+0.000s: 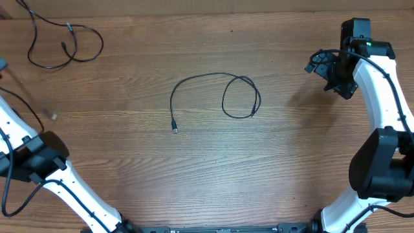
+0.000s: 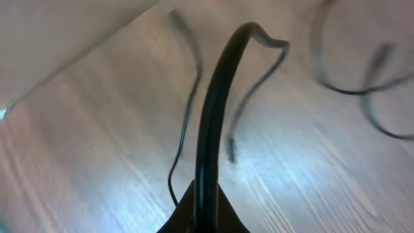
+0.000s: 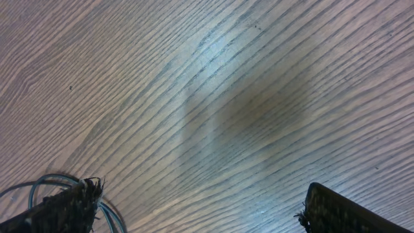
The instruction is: Untangle cables
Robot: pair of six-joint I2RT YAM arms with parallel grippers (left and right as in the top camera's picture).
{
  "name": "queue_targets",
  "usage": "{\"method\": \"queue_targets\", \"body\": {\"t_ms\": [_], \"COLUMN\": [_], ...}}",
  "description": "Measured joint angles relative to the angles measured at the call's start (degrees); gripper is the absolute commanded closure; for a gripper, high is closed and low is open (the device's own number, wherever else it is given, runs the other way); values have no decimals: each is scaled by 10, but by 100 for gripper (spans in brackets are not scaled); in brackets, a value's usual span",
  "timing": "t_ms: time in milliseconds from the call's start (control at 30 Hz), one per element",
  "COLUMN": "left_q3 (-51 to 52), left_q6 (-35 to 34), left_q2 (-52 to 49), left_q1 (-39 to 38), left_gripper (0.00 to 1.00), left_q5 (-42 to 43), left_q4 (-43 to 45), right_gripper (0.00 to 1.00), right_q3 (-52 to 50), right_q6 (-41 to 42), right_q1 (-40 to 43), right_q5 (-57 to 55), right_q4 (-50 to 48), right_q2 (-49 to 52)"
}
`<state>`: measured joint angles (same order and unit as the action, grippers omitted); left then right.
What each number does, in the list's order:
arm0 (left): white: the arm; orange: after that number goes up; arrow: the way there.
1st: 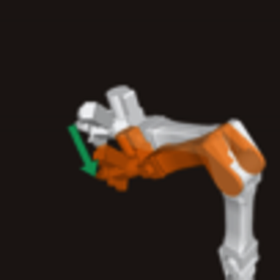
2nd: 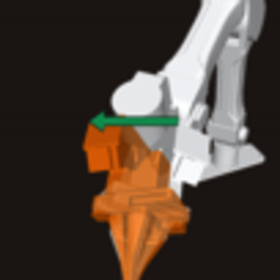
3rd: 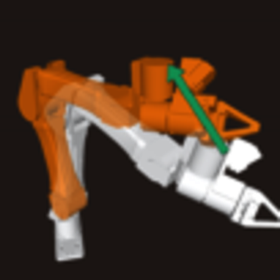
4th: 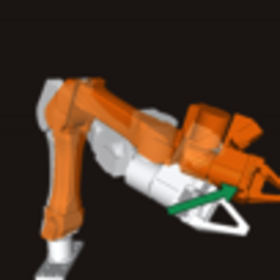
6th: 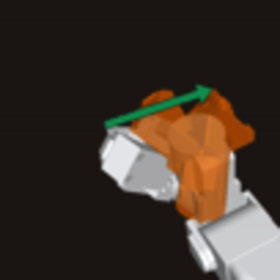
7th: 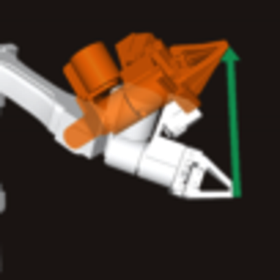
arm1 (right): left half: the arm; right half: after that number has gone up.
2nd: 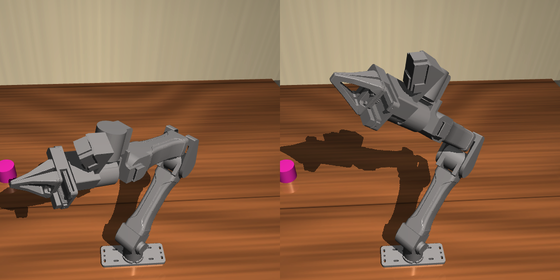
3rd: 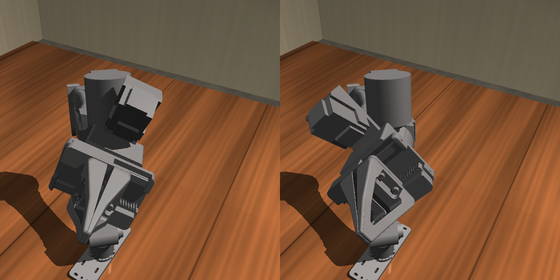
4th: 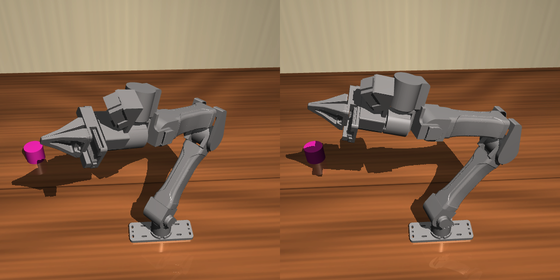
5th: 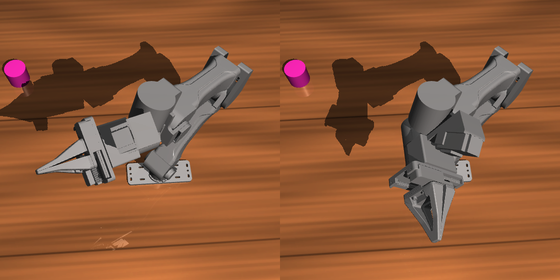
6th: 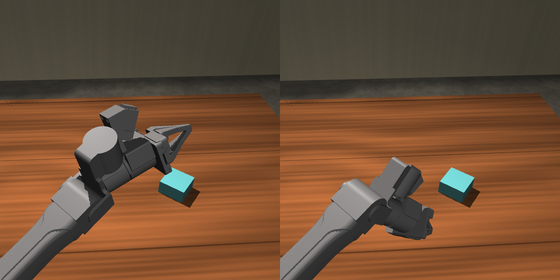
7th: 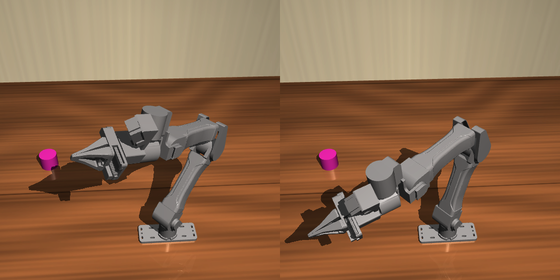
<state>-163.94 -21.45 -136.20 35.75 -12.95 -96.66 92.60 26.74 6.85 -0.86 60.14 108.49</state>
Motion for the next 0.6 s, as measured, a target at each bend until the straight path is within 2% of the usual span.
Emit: {"method": "queue_targets", "body": {"t_ms": [200,333,433,467,500,533,600], "left_q3": [96,157,196,210,223,236,261], "left_q6": [-109,-214,-290,-313,-338,-360,-390], "left_q2": [0,0,0,0,0,0,0], "left_q1": [7,16,22,23,23,25,26], "left_gripper": [95,94,75,71,55,33,1], "left_q5": [-31,-45,-49,-49,-49,-48,-45], "left_q4": [0,-1,0,0,1,3,9], "right_gripper": [0,0,0,0,0,0,0], "right_q3": [0,0,0,0,0,0,0], "right_q6": [0,0,0,0,0,0,0], "right_q1": [0,0,0,0,0,0,0], "right_q5": [0,0,0,0,0,0,0], "right_q4": [0,0,0,0,0,0,0], "right_q2": [0,0,0,0,0,0,0]}}
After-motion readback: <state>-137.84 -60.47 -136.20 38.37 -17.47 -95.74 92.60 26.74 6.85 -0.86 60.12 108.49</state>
